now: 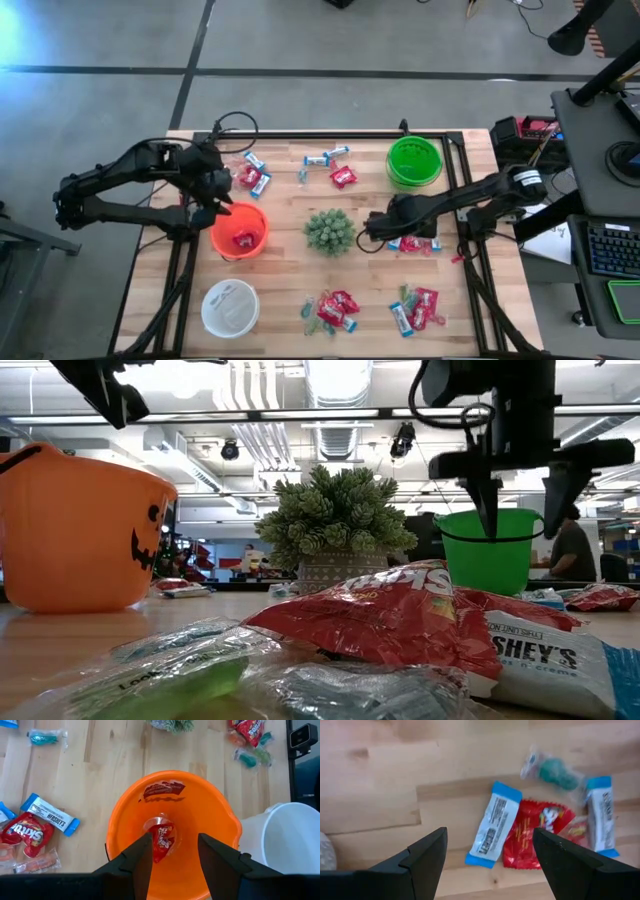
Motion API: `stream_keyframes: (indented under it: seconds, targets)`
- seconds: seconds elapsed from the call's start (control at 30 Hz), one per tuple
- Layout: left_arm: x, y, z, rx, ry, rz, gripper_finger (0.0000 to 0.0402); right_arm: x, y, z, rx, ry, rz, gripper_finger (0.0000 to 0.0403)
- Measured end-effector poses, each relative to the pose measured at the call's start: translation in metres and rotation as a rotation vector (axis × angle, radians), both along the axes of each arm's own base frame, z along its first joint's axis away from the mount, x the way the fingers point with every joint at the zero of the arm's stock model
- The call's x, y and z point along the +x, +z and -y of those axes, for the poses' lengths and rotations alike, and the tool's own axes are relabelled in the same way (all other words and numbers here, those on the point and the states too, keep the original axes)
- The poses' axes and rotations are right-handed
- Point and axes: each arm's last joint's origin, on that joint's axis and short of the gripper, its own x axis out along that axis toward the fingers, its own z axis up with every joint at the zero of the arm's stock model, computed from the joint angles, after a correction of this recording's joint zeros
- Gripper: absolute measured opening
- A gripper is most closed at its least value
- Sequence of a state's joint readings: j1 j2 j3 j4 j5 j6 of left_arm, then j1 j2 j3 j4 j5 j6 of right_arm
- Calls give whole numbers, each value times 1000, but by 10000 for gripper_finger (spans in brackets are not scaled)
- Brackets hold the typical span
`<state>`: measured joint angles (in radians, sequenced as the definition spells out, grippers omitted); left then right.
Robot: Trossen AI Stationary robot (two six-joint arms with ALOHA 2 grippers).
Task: Sort candy
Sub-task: Put the white chocolate into the green bucket
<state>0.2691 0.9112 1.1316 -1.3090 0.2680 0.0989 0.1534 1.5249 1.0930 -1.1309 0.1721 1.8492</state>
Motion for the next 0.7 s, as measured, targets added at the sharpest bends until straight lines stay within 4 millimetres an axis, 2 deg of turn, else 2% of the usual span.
stream_keyframes:
  seconds: [0.17, 0.3, 0.5, 0.7]
  targets:
    - [0, 0, 0, 24, -40, 9, 139, 0, -16, -1, 26, -46, -28, 286]
    - [0, 0, 0, 35, -57, 12, 139, 0, -23, -1, 34, -69, 29, 286]
    - [-1, 0, 0, 38, -62, 14, 139, -10, -34, 0, 43, -136, 73, 286]
    - [-2, 1, 1, 39, -62, 20, 139, -14, -35, 1, 48, -142, 74, 286]
